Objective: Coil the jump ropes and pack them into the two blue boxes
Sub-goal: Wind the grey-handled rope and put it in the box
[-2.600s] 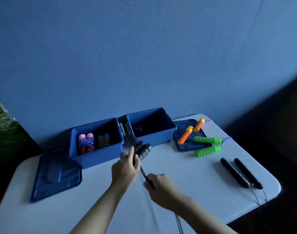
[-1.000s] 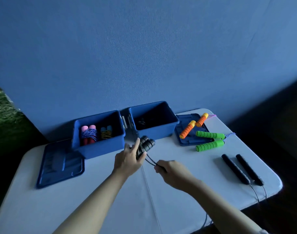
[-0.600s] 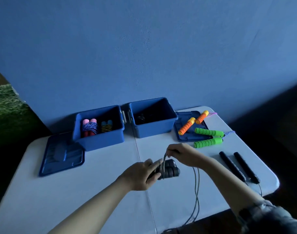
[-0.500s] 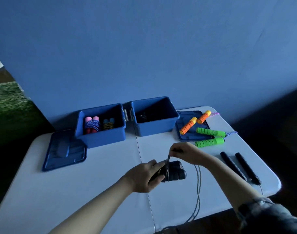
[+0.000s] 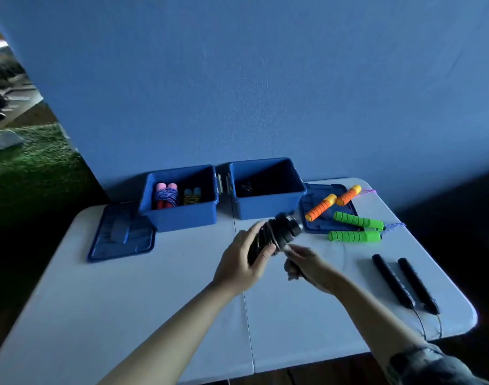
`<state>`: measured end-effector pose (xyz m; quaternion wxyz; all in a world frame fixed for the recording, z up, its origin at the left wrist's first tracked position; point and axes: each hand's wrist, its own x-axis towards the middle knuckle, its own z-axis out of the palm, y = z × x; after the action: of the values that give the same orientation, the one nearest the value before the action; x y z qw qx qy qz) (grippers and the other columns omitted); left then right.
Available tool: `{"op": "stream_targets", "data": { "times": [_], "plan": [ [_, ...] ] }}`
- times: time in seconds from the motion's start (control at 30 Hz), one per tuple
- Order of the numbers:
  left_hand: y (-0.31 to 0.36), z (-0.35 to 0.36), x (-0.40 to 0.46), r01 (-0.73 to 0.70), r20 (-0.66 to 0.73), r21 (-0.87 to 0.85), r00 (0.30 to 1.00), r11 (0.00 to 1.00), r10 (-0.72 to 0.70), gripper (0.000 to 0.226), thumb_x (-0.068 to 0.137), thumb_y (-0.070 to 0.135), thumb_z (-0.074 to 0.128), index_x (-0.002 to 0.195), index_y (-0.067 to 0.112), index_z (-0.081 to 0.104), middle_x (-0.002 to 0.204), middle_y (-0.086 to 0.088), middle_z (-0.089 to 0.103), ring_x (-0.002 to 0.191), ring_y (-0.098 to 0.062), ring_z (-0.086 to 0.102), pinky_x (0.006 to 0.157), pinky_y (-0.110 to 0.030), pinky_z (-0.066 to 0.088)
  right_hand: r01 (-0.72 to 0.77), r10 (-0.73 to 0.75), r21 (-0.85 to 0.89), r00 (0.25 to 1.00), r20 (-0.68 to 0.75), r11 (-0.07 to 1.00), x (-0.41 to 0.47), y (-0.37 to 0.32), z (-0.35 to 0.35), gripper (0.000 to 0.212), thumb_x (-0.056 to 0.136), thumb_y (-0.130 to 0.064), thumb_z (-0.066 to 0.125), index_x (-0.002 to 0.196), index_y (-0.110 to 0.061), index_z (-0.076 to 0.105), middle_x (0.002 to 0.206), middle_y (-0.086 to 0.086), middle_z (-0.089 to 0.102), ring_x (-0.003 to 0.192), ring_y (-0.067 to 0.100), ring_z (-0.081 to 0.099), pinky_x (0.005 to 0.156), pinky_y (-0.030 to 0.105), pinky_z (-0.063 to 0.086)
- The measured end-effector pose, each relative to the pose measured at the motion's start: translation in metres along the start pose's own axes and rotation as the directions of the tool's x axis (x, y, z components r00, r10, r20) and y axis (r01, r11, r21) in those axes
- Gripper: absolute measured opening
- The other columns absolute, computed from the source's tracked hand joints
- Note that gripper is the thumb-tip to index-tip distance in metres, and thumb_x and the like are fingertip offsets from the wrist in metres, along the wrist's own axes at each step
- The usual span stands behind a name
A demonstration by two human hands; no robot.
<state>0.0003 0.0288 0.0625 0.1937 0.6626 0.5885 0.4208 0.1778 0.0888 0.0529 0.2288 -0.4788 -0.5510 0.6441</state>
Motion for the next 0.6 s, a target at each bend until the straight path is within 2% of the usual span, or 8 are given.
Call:
{"op": "stream_targets", "data": {
  "times": [0.1,0.2,0.33,0.47,0.53,0.6],
  "plan": [
    [-0.011,-0.006,0.005,0.098,-0.067,0.133,0.994,0.986,-0.090,0.072,0.084,0.069,0.033,0.146,0.033,0.033,0.117,0.001,0.053,0.100,-0.016,0.060,0.080,-0.031,0.051,0.014,-0.016,-0.161,1.000,-0.008,0.987,-0.002,-0.005,0.022,0.022,0.101,-0.017,0.039,0.098,-0.010,0.060,0.056,0.001,0.042,0.047,0.014,0.040,0.046,0.023,0.043],
    [-0.022,-0.011,0.008,0.139,-0.107,0.238,0.988,0.961,-0.116,0.077,0.083,0.070,0.027,0.147,0.027,0.033,0.119,-0.004,0.053,0.094,-0.024,0.063,0.071,-0.037,0.054,0.035,-0.072,-0.404,0.995,-0.075,0.914,-0.001,-0.007,0.040,0.019,0.097,-0.013,0.042,0.090,-0.005,0.057,0.055,0.002,0.054,0.043,0.016,0.048,0.048,0.030,0.045],
    [-0.032,-0.015,0.015,0.202,-0.180,0.276,0.971,0.940,-0.156,0.072,0.087,0.063,0.036,0.144,0.018,0.039,0.109,-0.011,0.055,0.079,-0.031,0.065,0.058,-0.037,0.054,-0.024,-0.040,-0.491,0.992,-0.120,0.871,0.000,-0.004,0.056,0.019,0.095,-0.015,0.041,0.079,-0.010,0.051,0.064,0.005,0.061,0.041,0.013,0.053,0.052,0.029,0.047],
    [-0.042,-0.019,0.016,0.222,-0.116,0.376,0.974,0.900,-0.192,0.062,0.094,0.047,0.051,0.146,0.018,0.036,0.108,-0.012,0.052,0.084,-0.031,0.063,0.064,-0.036,0.051,-0.054,-0.083,-0.637,0.980,-0.183,0.769,-0.002,-0.003,0.065,0.020,0.094,-0.026,0.044,0.090,-0.009,0.054,0.080,0.014,0.067,0.064,0.028,0.060,0.061,0.035,0.049],
    [-0.045,-0.020,0.017,0.275,-0.101,0.395,0.961,0.876,-0.257,0.064,0.094,0.048,0.051,0.147,0.019,0.031,0.112,-0.011,0.049,0.092,-0.030,0.061,0.072,-0.037,0.050,-0.050,-0.086,-0.707,0.984,-0.155,0.706,-0.006,-0.005,0.065,0.022,0.095,-0.026,0.043,0.098,-0.008,0.055,0.084,0.014,0.064,0.078,0.034,0.062,0.062,0.034,0.046],
    [-0.046,-0.020,0.019,0.336,-0.072,0.422,0.938,0.842,-0.339,0.067,0.093,0.050,0.050,0.148,0.020,0.026,0.117,-0.010,0.046,0.100,-0.028,0.058,0.080,-0.037,0.047,-0.046,-0.050,-0.766,0.994,-0.102,0.641,-0.010,-0.007,0.064,0.019,0.095,-0.025,0.041,0.097,-0.011,0.054,0.084,0.010,0.059,0.081,0.037,0.063,0.062,0.032,0.046]
  ]
}}
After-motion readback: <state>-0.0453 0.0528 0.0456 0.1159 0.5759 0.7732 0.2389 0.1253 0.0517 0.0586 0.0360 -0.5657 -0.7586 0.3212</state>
